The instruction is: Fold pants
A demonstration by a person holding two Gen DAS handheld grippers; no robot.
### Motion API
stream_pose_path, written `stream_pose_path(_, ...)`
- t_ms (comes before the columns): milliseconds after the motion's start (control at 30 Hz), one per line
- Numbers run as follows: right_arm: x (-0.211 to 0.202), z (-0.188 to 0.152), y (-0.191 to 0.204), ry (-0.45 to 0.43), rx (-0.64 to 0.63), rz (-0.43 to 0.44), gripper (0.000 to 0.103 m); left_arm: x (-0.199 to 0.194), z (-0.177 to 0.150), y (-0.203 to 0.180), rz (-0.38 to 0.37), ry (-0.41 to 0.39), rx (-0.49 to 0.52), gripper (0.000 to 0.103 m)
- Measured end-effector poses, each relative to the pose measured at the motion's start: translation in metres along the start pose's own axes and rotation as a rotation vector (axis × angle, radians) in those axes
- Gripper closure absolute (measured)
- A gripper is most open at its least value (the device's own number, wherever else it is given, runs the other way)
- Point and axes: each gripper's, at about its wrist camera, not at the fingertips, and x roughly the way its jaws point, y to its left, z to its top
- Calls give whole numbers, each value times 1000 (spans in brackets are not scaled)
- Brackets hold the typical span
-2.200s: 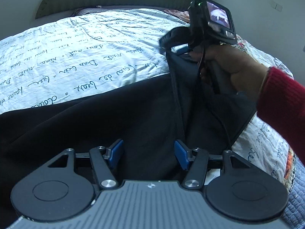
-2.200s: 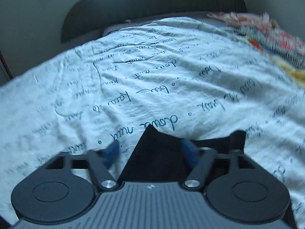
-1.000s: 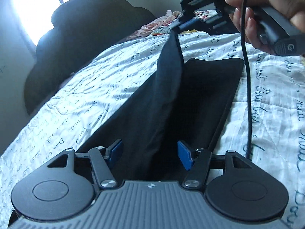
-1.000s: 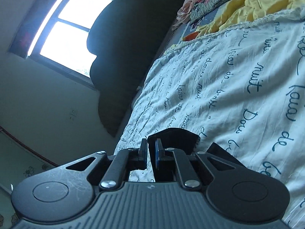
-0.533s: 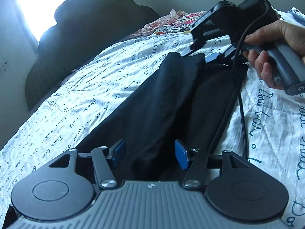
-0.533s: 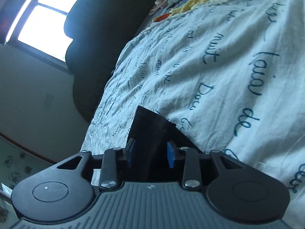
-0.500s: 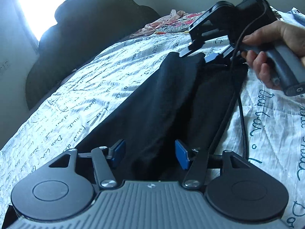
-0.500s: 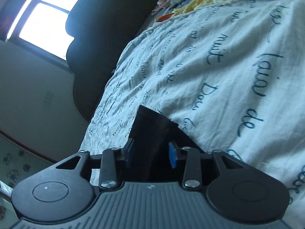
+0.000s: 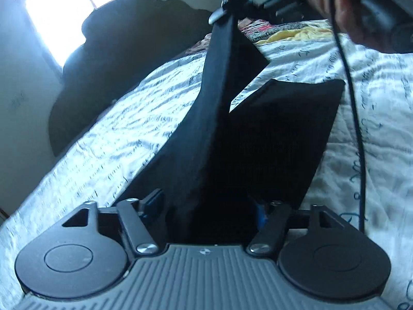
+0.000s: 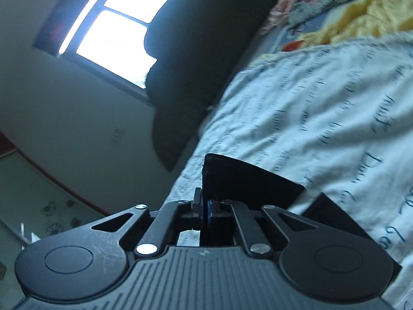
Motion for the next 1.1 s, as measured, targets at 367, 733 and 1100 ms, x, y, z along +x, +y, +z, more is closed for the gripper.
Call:
stream_pose_path(367,35,11,19,81,-77,-46,100,-6,16,81,46,-40,-377,88)
stream_pose_path(733,-35,-19,-52,13,-71,-255,99,-7,-7,27,-180,61,-278,87)
stream_pose_path(1100,-50,-38,-67,74,-120,-349,98,-4,-4,29,-205,91,-250,82)
